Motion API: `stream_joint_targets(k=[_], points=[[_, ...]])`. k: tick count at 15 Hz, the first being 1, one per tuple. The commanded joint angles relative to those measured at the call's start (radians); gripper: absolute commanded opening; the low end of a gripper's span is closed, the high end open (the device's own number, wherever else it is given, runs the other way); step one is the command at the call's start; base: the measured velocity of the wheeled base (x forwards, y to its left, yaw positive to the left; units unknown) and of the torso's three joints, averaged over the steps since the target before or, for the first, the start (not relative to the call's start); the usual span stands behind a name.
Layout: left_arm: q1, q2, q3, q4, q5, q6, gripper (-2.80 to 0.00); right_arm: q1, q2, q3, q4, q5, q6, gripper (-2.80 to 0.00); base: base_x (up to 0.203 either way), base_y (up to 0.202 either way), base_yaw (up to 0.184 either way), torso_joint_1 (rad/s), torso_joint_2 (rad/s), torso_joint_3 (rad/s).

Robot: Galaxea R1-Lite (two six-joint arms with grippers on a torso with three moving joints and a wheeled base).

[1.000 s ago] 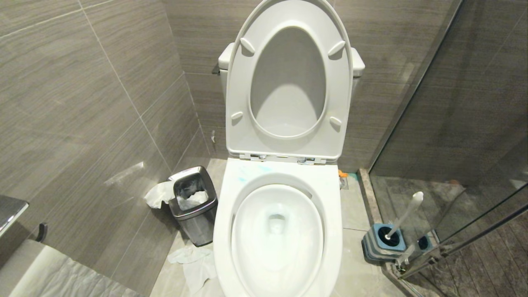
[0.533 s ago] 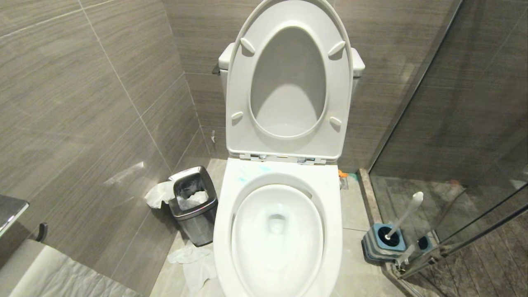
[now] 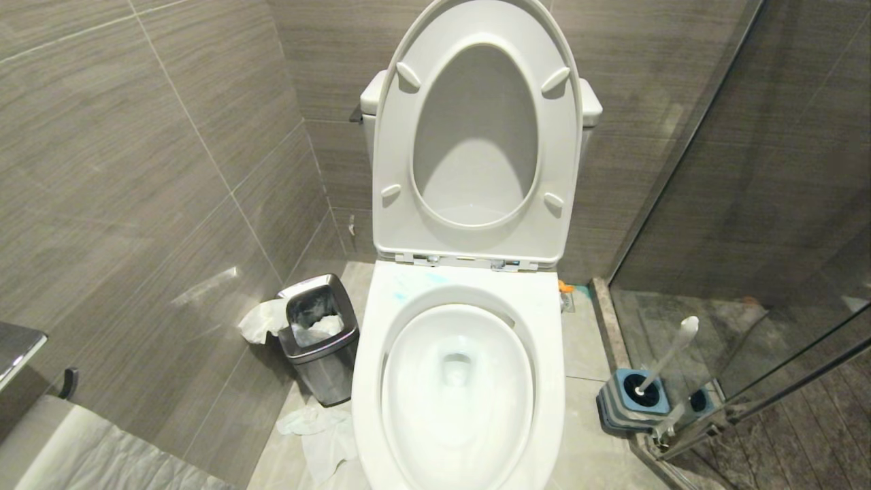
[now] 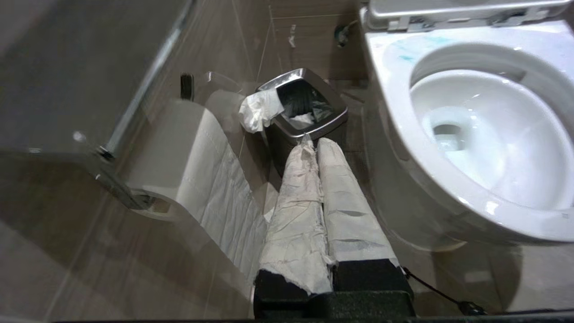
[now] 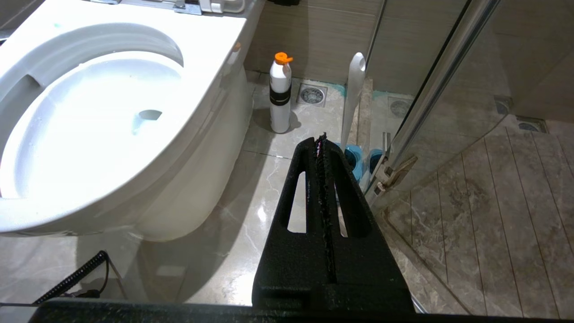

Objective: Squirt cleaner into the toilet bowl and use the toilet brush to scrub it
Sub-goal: Pour in the cleaning agent

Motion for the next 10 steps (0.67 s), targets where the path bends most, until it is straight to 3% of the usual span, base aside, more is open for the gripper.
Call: stream_joint_targets(k=[1, 3, 5, 8, 10], points=[[0.000, 0.000, 0.189, -0.245, 0.023, -0.007, -2.80, 0.000, 0.000, 0.000, 0.000, 0.000, 0.000, -2.80, 0.000, 0.000, 0.000, 0.000, 0.00, 0.000], [0.000, 0.000, 0.198, -0.235, 0.019, -0.046, -2.80, 0.000, 0.001, 0.001, 0.000, 0.000, 0.000, -2.80, 0.000, 0.000, 0.000, 0.000, 0.00, 0.000], [0.000, 0.000, 0.194, -0.129, 0.005, -0.051, -2.80, 0.000, 0.001, 0.001, 0.000, 0.000, 0.000, -2.80, 0.000, 0.000, 0.000, 0.000, 0.00, 0.000], [0.000, 0.001, 0.188, -0.116, -0.024, -0.032, -2.80, 0.000, 0.001, -0.001, 0.000, 0.000, 0.000, -2.80, 0.000, 0.000, 0.000, 0.000, 0.00, 0.000], [0.000, 0.000, 0.190, -0.122, -0.017, -0.054, -2.80, 0.000, 0.001, 0.001, 0.000, 0.000, 0.000, -2.80, 0.000, 0.000, 0.000, 0.000, 0.00, 0.000]])
